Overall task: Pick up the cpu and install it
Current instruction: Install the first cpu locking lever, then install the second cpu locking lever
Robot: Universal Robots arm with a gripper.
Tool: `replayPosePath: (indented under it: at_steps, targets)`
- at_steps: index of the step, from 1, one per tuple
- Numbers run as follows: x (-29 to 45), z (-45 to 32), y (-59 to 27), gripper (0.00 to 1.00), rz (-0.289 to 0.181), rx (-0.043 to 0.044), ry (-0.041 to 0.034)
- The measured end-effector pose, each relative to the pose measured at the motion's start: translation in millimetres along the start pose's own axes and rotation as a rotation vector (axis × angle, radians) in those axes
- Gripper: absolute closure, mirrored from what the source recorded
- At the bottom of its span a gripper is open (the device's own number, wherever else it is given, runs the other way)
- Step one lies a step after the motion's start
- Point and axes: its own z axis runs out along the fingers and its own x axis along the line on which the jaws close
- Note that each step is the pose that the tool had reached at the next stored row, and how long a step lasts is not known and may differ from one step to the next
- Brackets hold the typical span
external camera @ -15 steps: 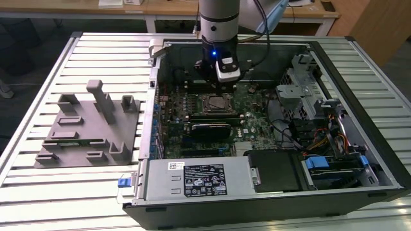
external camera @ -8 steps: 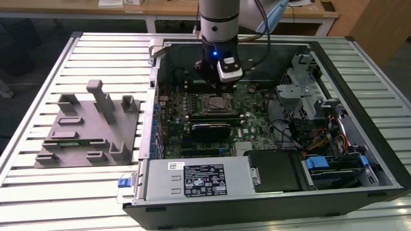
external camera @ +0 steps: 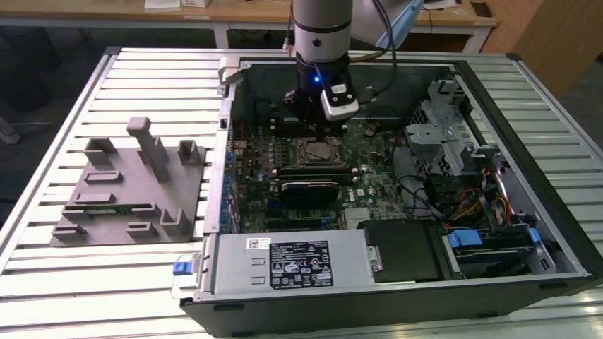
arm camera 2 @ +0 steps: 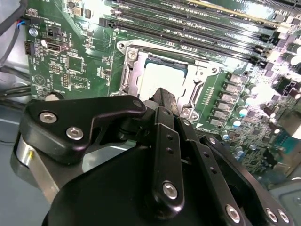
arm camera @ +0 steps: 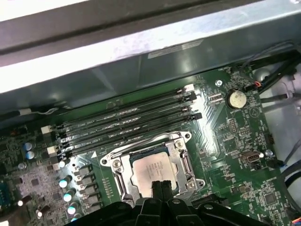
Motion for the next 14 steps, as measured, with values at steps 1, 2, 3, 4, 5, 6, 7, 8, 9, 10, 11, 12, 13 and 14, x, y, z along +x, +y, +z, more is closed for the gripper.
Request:
replayPosePath:
  at_steps: [1, 2, 3, 4, 5, 6, 7, 8, 9, 10, 11, 12, 13, 14]
  targets:
    - [-0.1, 0.3, -0.1, 0.89, -0.005, 0.0005, 0.0024]
    - [-0.1, 0.6, -0.3, 0.89, -0.011, 0.0012, 0.0048]
    - [-0.2, 0.7, -0.6, 0.89, -0.015, 0.0018, 0.0068]
    - [-0.6, 1.0, -0.7, 0.89, -0.019, 0.002, 0.0084]
    - [-1.2, 1.2, -0.5, 0.89, -0.02, 0.0021, 0.0096]
    - [-1.7, 1.3, -0.4, 0.89, -0.021, 0.0021, 0.0099]
    - [-1.9, 1.3, -0.3, 0.89, -0.021, 0.0022, 0.01]
    - [-1.9, 1.3, -0.3, 0.89, -0.021, 0.0023, 0.01]
    - [-1.9, 1.3, -0.3, 0.89, -0.022, 0.0022, 0.01]
    - [-1.9, 1.3, -0.3, 0.89, -0.023, 0.0021, 0.01]
    - [-1.9, 1.3, -0.3, 0.89, -0.023, 0.0021, 0.0101]
    - [-1.9, 1.3, -0.3, 0.89, -0.023, 0.0021, 0.01]
    - [-1.9, 1.3, -0.3, 0.89, -0.023, 0.002, 0.01]
    - [-1.9, 1.2, -0.3, 0.89, -0.023, 0.0021, 0.01]
